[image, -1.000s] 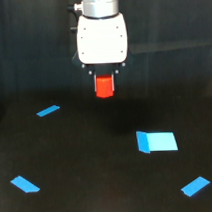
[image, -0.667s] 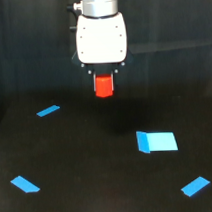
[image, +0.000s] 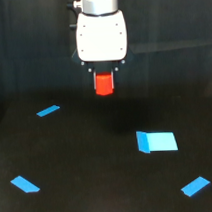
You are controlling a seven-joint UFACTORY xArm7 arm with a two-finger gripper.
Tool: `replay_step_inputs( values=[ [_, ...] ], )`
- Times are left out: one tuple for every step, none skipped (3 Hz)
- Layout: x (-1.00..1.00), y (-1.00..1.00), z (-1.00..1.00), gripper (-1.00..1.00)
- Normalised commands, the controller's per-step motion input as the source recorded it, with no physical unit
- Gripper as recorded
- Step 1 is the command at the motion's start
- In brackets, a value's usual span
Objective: Pick up the red object from the table
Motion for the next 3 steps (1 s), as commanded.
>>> replay_step_inputs(
  values=[
    [-0.02,-0.03,0.14,-0.95],
    [-0.04,-0.05,0.15,-0.99],
    [-0.02,0.04,0.12,-1.0]
  ],
)
